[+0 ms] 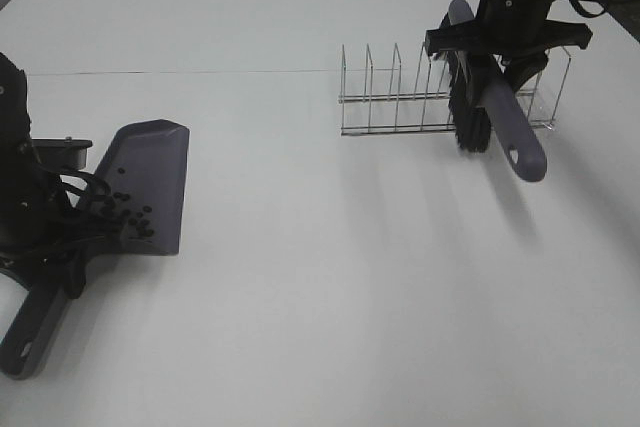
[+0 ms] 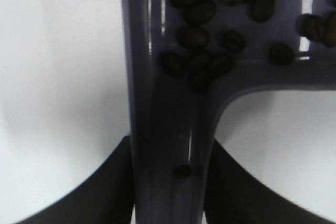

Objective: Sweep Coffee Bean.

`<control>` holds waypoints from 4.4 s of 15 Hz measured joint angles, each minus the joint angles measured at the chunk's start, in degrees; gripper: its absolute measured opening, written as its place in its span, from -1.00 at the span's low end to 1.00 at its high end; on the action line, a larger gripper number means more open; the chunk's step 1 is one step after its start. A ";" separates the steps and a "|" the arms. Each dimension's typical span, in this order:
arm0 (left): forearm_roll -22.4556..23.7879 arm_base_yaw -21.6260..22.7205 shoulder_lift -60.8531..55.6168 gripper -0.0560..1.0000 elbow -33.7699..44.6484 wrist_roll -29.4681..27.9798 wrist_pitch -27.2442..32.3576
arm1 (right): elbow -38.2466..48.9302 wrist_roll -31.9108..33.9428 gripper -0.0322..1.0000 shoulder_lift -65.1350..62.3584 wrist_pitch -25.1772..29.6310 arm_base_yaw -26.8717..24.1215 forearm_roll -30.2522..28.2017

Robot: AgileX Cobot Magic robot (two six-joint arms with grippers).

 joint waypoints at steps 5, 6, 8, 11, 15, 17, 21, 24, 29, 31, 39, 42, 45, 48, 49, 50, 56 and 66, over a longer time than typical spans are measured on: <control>0.00 0.00 0.00 -0.27 0.00 1.32 0.00 | -1.09 -0.52 -0.23 2.46 0.06 0.00 -0.97; 0.00 0.00 0.00 -0.27 0.00 1.60 0.00 | -1.09 -0.57 -0.23 3.09 0.00 0.00 -1.66; -0.06 0.00 0.00 -0.27 0.00 1.78 0.00 | -1.20 -1.55 -0.23 3.50 0.00 -0.46 -3.90; -0.34 0.00 0.00 -0.27 0.00 1.78 0.00 | -1.60 -5.04 -0.23 3.55 -0.06 -2.06 -0.80; -1.83 0.00 0.00 -0.27 0.00 2.01 0.06 | -3.55 -5.61 -0.23 3.78 0.06 -2.12 -0.06; -2.06 0.00 0.00 -0.27 0.00 2.18 0.06 | -5.44 -5.44 -0.23 4.01 0.06 -2.18 0.40; -2.23 0.00 0.00 -0.27 0.00 2.18 0.06 | -10.49 -6.42 0.42 4.24 -0.23 -2.18 3.04; -2.52 0.00 0.00 -0.27 0.00 2.29 0.17 | -11.06 -6.53 0.53 4.24 -0.46 -2.18 3.15; -2.52 0.00 0.00 -0.27 -2.64 2.64 3.95 | -11.06 -6.42 0.53 -2.58 -0.52 -2.18 4.93; -2.58 0.00 0.23 -0.27 -7.56 3.27 5.96 | -11.12 -6.42 0.53 -6.42 -0.52 -2.18 4.93; -3.50 0.00 10.94 -0.27 -25.10 4.53 11.17 | 18.85 -6.42 0.53 -27.79 -10.37 -2.18 4.93; -5.73 0.00 13.41 -0.27 -25.21 4.58 11.00 | 31.28 -6.42 0.53 -35.01 -17.42 -2.18 4.93; -6.36 0.00 13.87 -0.27 -25.67 4.76 10.26 | 37.36 -6.42 0.53 -37.24 -18.96 -2.18 5.21; -6.47 0.00 13.92 -0.27 -25.84 4.76 9.28 | 38.67 -6.42 0.53 -37.24 -19.31 -2.18 5.56; -6.53 0.00 13.92 -0.27 -25.84 4.76 9.00 | 38.67 -6.42 0.53 -37.24 -19.42 -2.18 5.73; -6.65 0.00 13.92 -0.15 -25.84 4.76 8.94 | 38.67 -6.42 0.53 -37.24 -19.48 -2.18 5.73; -6.30 0.00 5.50 0.81 -25.61 7.10 8.94 | 38.67 -6.70 0.53 -39.94 -19.77 -2.18 5.96; -1.26 0.00 -23.15 0.82 -14.38 6.76 11.52 | 51.74 -11.40 0.53 -55.92 -18.91 -2.18 8.71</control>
